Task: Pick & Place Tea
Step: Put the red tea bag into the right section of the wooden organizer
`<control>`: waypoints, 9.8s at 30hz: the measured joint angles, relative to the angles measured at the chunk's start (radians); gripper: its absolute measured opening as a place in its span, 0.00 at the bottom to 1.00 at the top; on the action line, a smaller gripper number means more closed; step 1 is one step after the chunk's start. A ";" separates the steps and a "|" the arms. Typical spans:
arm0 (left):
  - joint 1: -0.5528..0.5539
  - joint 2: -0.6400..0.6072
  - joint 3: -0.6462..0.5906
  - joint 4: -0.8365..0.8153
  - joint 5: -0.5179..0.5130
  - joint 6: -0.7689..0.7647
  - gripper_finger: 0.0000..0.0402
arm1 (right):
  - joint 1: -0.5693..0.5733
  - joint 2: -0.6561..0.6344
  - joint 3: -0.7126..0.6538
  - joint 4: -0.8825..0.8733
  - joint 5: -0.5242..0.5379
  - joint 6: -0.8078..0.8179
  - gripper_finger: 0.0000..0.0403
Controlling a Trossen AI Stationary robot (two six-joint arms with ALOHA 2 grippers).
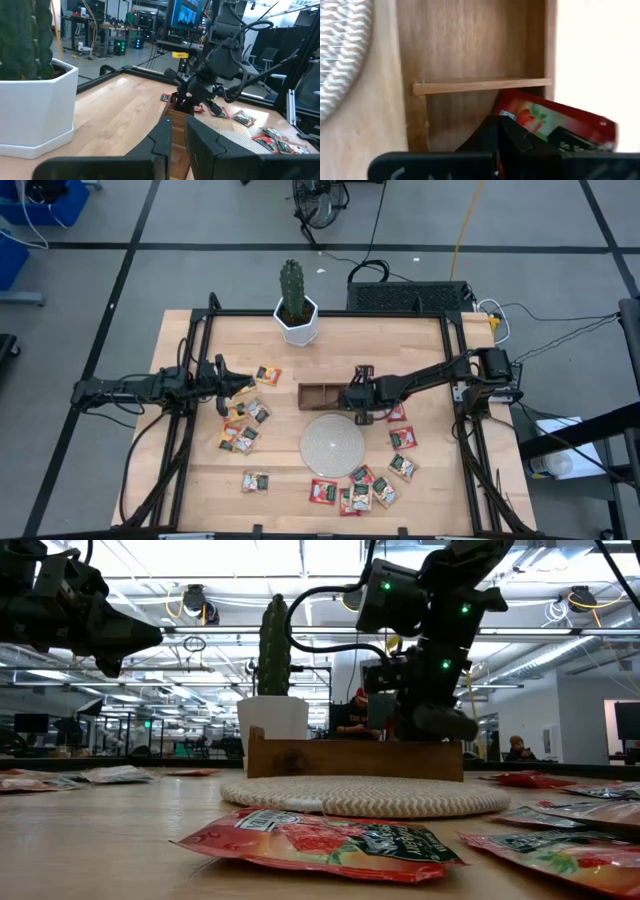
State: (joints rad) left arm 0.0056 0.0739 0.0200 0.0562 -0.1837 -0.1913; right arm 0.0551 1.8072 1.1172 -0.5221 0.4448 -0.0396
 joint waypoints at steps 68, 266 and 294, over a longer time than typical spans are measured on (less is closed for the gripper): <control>0.000 0.000 0.000 0.000 0.000 0.000 0.13 | -0.434 -0.215 -0.295 -0.296 -0.425 0.661 0.63; 0.000 0.000 0.000 0.006 0.000 0.000 0.13 | -0.055 -0.124 -0.002 -0.099 -0.290 0.036 0.00; 0.000 0.000 0.000 0.006 0.000 0.000 0.13 | -0.140 -0.093 -0.003 -0.133 -0.451 0.020 0.00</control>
State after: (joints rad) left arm 0.0055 0.0740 0.0196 0.0625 -0.1838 -0.1913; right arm -0.0848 1.7147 1.1145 -0.6548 -0.0063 -0.0200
